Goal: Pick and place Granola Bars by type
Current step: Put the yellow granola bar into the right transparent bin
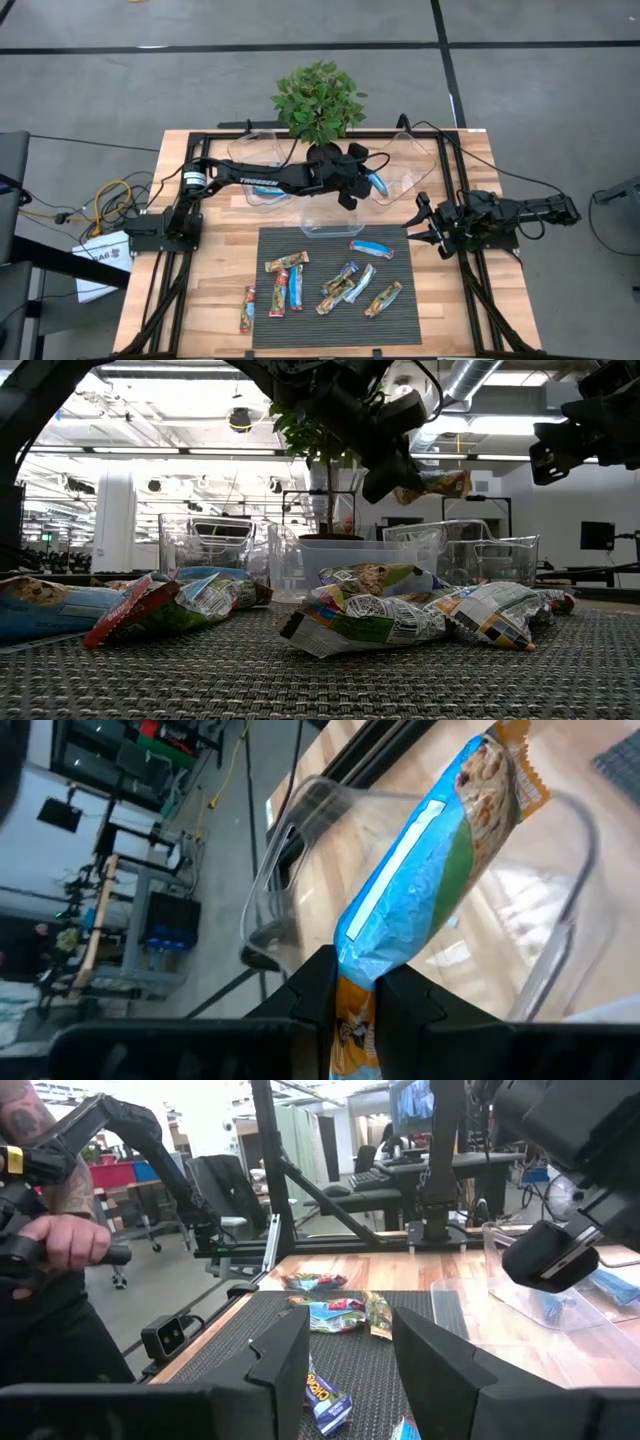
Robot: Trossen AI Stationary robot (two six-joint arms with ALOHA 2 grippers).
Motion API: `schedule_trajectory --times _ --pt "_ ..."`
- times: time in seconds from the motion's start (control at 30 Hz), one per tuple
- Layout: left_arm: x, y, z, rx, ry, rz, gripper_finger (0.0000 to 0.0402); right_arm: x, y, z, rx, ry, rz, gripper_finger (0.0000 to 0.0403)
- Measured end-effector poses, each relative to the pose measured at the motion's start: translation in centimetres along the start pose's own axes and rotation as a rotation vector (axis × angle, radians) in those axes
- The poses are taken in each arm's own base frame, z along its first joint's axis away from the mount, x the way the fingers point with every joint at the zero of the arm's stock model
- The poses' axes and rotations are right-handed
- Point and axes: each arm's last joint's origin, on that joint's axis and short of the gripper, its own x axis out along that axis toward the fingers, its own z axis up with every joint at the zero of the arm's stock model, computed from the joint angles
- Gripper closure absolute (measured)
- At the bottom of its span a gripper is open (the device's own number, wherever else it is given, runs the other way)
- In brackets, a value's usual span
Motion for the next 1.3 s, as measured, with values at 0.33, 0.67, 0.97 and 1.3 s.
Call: schedule_trajectory --times 0.33,0.67,0.97,1.3 --pt "0.0 -0.03 0.08 -0.04 -0.023 -0.017 0.0359 0.0 0.0 0.01 0.0 0.0 0.0 0.0265" --pt "-0.01 0.0 0.07 -0.102 -0.017 -0.011 0.0239 0.0 0.0 0.01 0.0 0.0 0.0 0.0266" --pt "-0.05 0.32 0.13 -0.087 0.006 0.045 0.0178 0.0 0.0 0.01 0.0 -0.001 0.0 0.0264" --pt "-0.06 0.47 -0.02 -0.336 0.049 0.103 0.0198 0.0 0.0 0.01 0.0 -0.001 0.0 0.0264"
